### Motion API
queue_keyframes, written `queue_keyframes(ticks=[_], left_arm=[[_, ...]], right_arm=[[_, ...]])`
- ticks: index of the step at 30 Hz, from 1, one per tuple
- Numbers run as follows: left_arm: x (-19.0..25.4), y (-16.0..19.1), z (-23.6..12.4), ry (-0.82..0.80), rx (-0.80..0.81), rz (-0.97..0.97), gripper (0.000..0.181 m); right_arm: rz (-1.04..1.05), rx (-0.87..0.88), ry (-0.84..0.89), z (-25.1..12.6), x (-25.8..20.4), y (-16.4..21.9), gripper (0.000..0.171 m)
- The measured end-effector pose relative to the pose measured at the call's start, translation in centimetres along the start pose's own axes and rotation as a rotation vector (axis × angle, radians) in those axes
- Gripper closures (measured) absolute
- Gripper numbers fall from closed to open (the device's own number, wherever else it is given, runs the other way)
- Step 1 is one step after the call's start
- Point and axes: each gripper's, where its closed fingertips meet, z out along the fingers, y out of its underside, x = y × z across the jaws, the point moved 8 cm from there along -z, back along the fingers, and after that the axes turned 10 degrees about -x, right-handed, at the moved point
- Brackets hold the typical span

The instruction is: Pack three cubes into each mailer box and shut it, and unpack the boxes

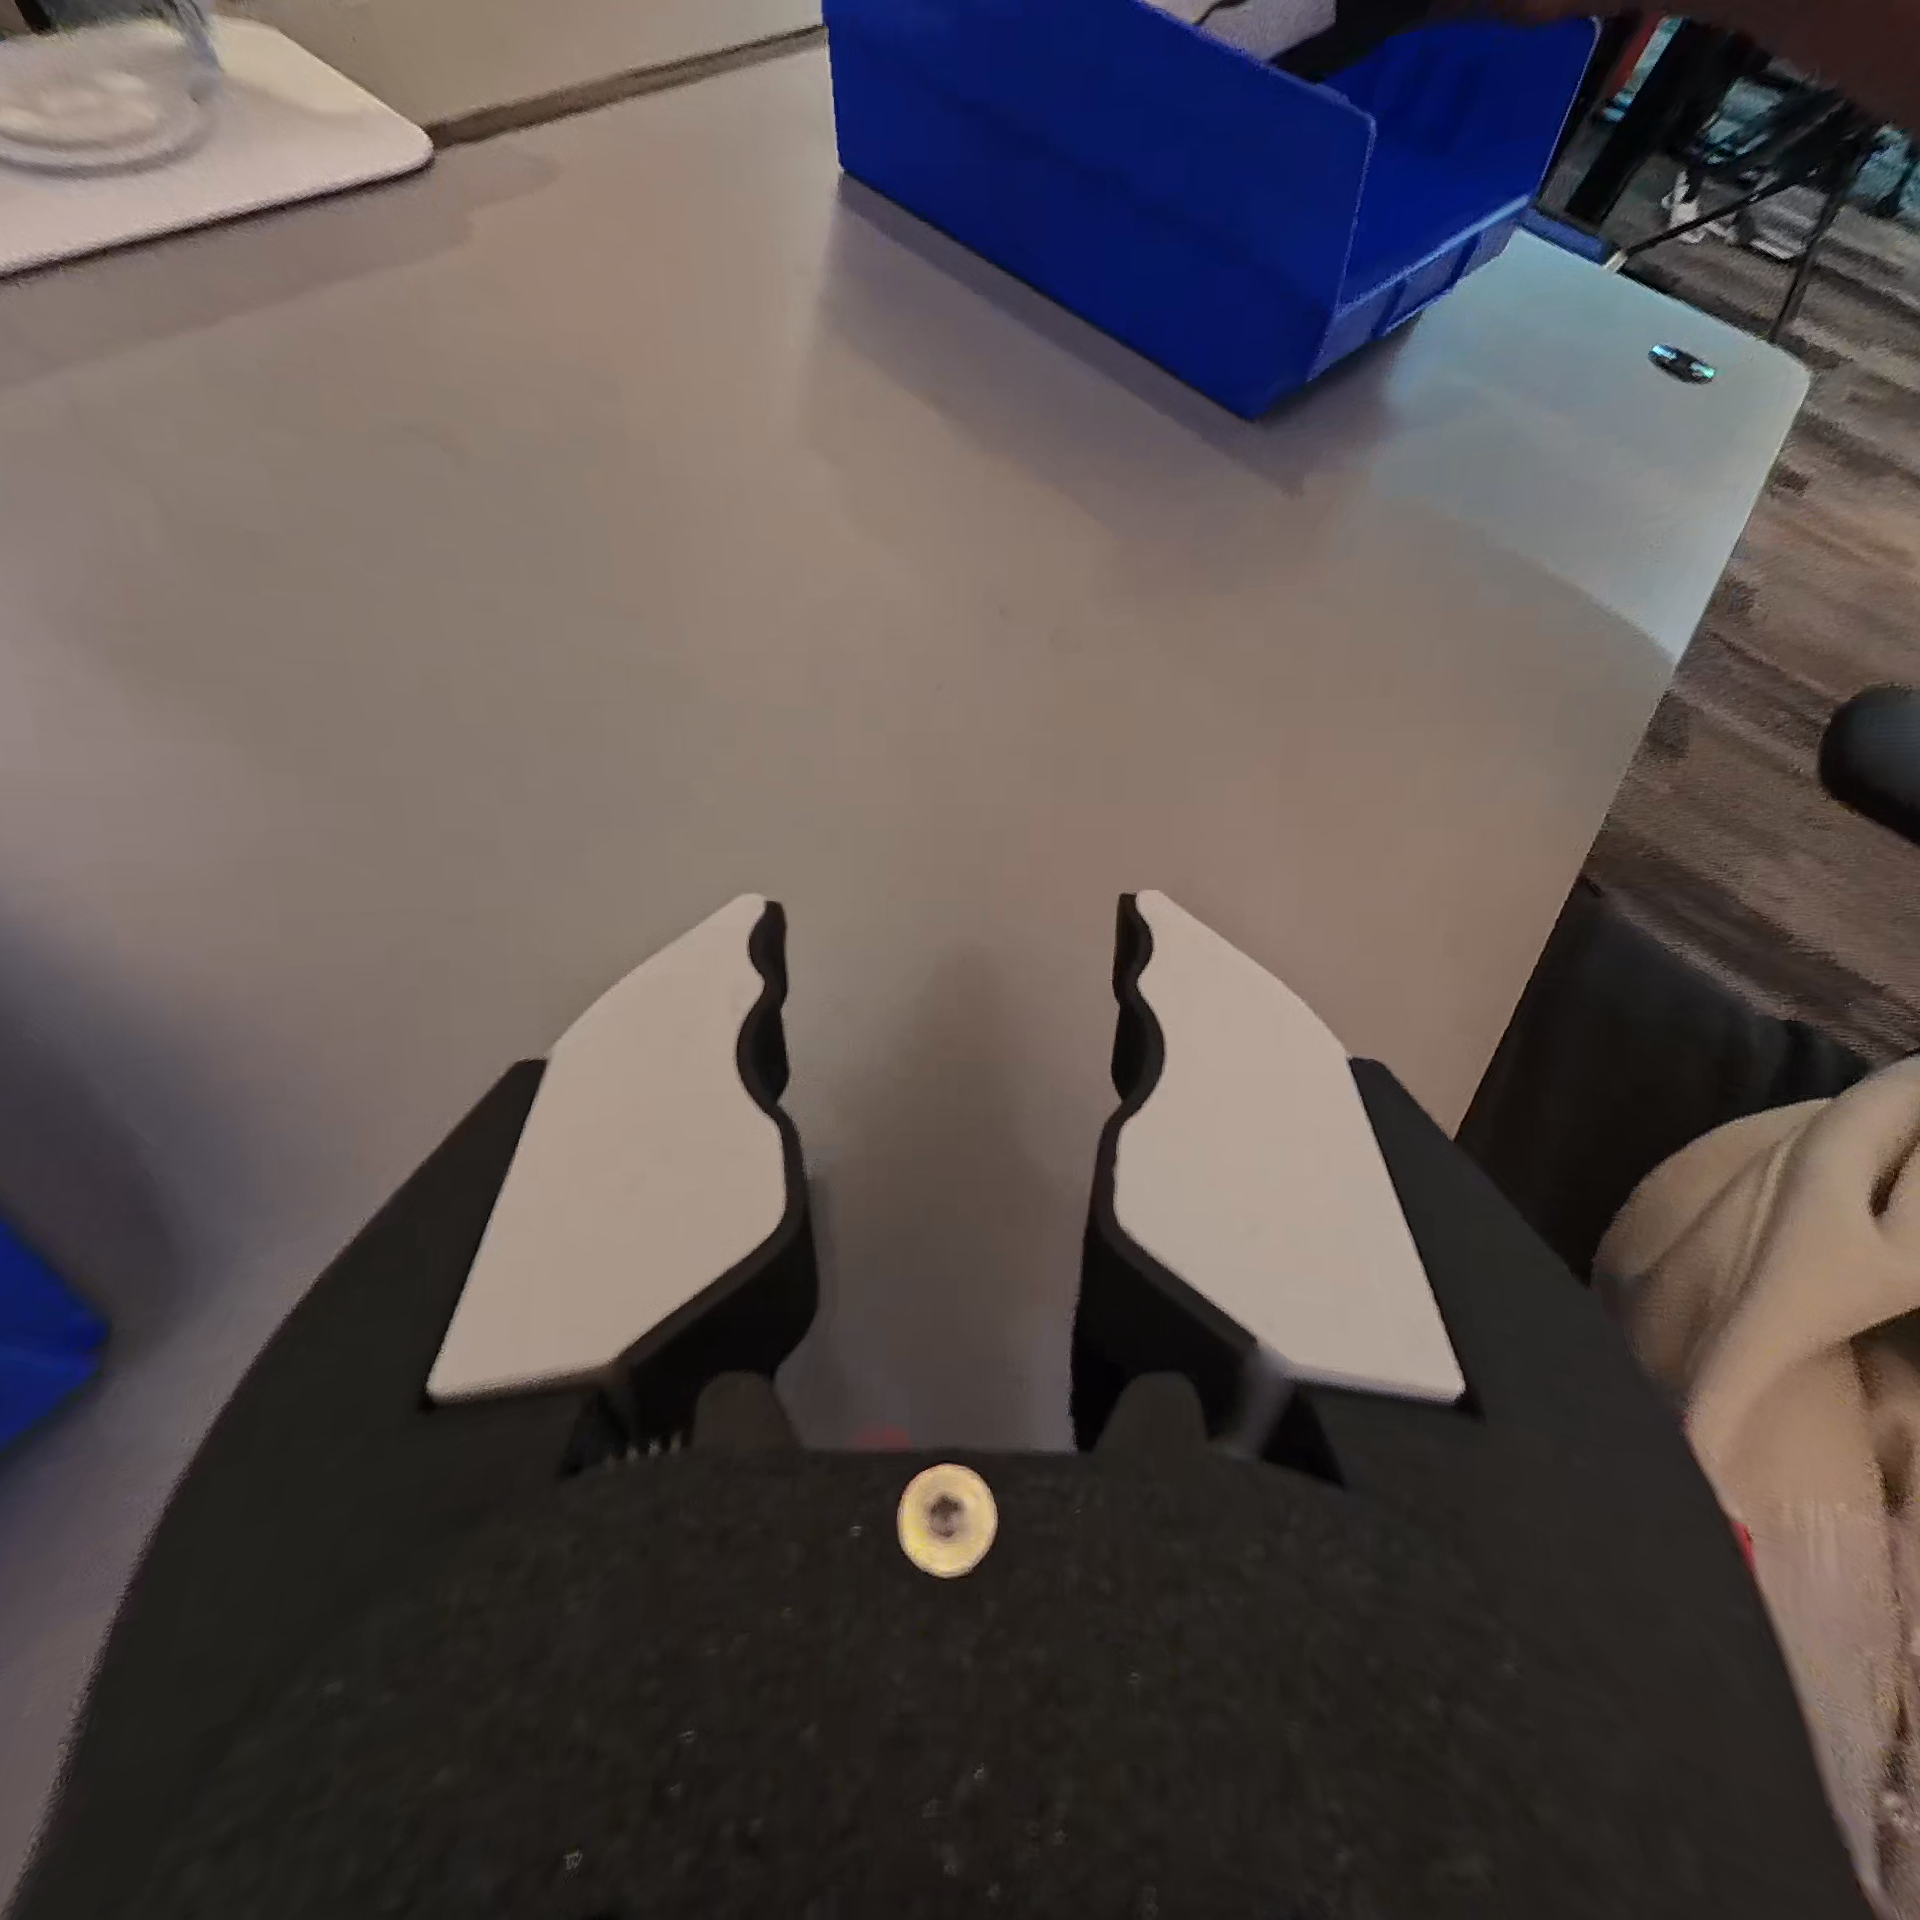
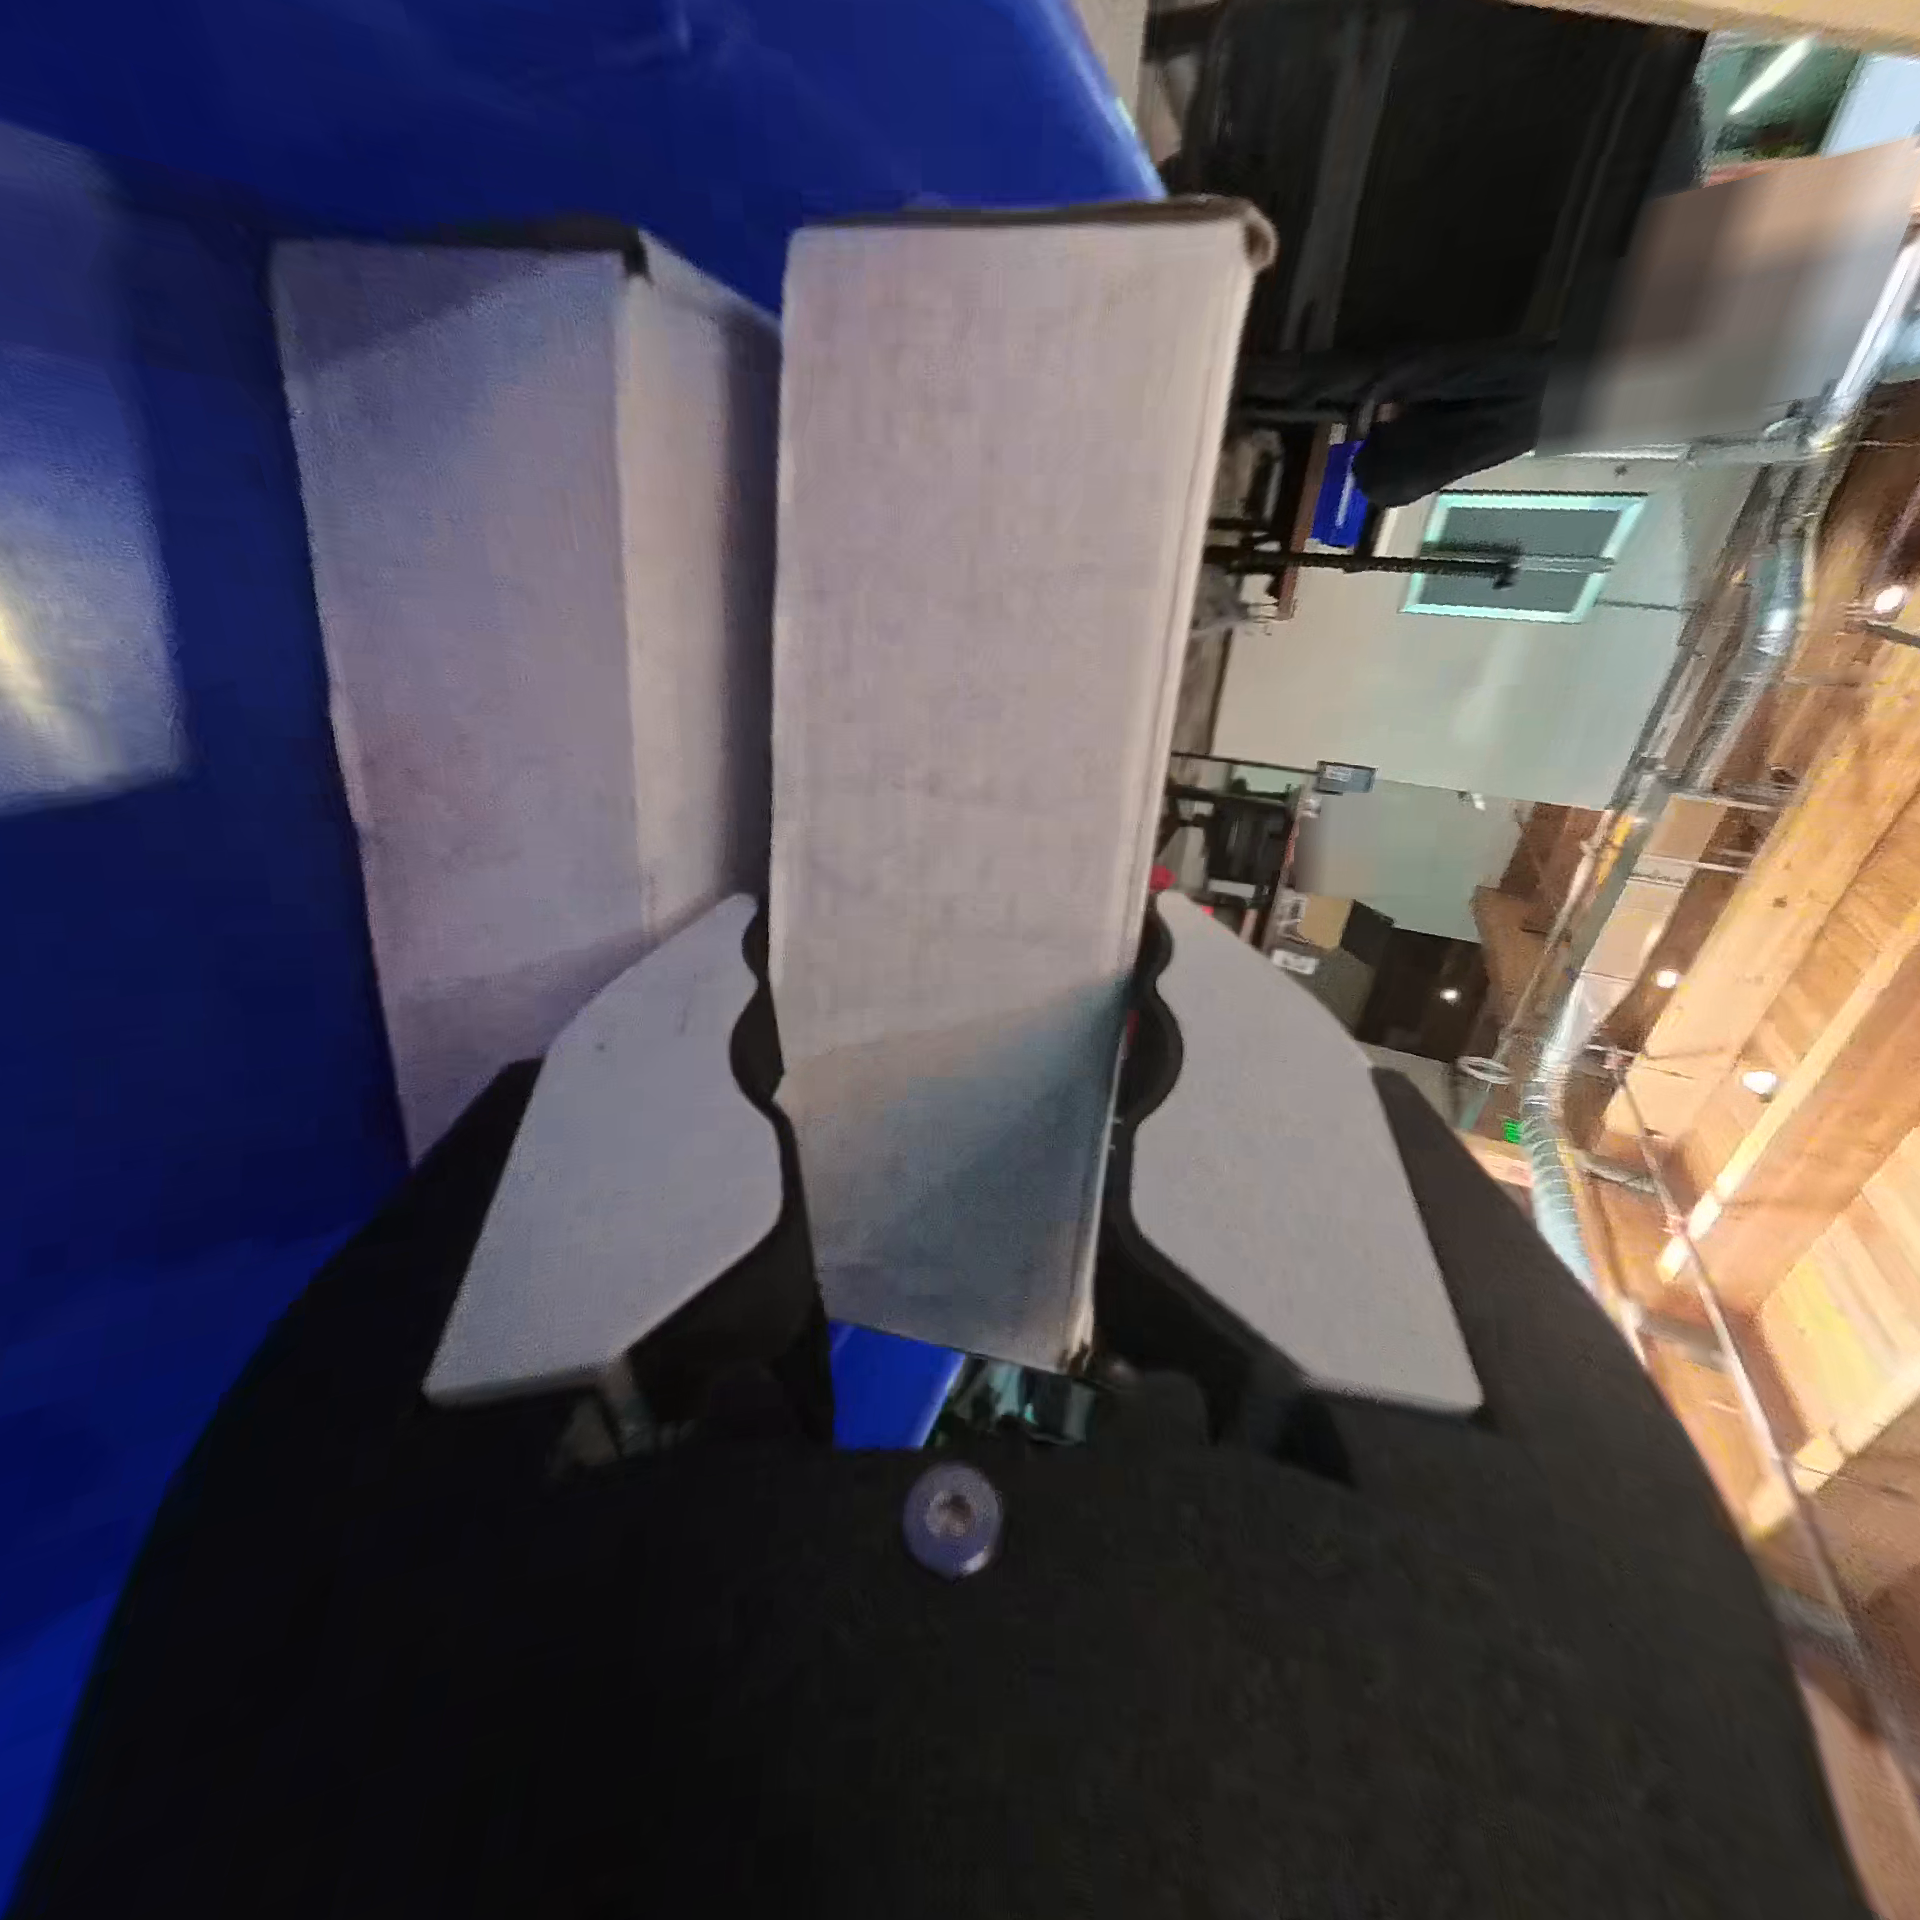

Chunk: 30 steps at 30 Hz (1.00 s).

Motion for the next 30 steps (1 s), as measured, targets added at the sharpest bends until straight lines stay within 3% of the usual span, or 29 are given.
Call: queue_keyframes(ticks=[3, 8, 10, 13, 15, 17, 19, 21, 24, 25, 30], left_arm=[[0.2, 0.5, -1.4, -0.063, 0.031, -0.001, 0.113], [1.0, 0.8, -3.6, -0.051, 0.157, -0.025, 0.125], [1.1, 0.8, -4.4, -0.086, 0.208, 0.001, 0.125], [1.1, 0.5, -4.9, -0.123, 0.288, 0.048, 0.116], [1.0, 0.5, -4.7, -0.127, 0.330, 0.051, 0.107], [1.0, 0.9, -4.2, -0.126, 0.355, 0.018, 0.097], [1.1, 1.3, -3.9, -0.121, 0.350, 0.025, 0.103], [1.4, 1.6, -4.1, -0.111, 0.346, 0.079, 0.110], [1.1, 1.7, -5.3, -0.243, 0.455, 0.066, 0.123], [1.1, 1.7, -5.7, -0.259, 0.478, 0.071, 0.138], [0.9, 1.9, -5.4, -0.265, 0.486, 0.149, 0.161]], right_arm=[[0.025, -0.041, 0.012, -0.3, 0.0, -0.3, 0.106], [0.103, -0.072, 0.001, -2.7, 0.1, -0.5, 0.087], [0.178, -0.054, 0.031, -5.1, 0.4, -1.0, 0.089], [0.461, -0.001, 0.058, -9.9, 0.9, -1.5, 0.118], [0.778, 0.128, -0.065, -13.5, 0.2, -1.9, 0.165], [1.002, 0.410, -0.284, -17.3, -1.5, -2.8, 0.171], [1.186, 0.591, -0.448, -19.6, -3.4, -2.9, 0.171], [1.250, 0.590, -0.535, -20.2, -5.4, -3.0, 0.171], [1.249, 0.478, -0.379, -21.9, -8.2, -2.1, 0.171], [1.236, 0.437, -0.371, -22.0, -8.7, -1.7, 0.171], [1.332, 0.492, -0.384, -22.1, -9.1, 0.5, 0.171]])
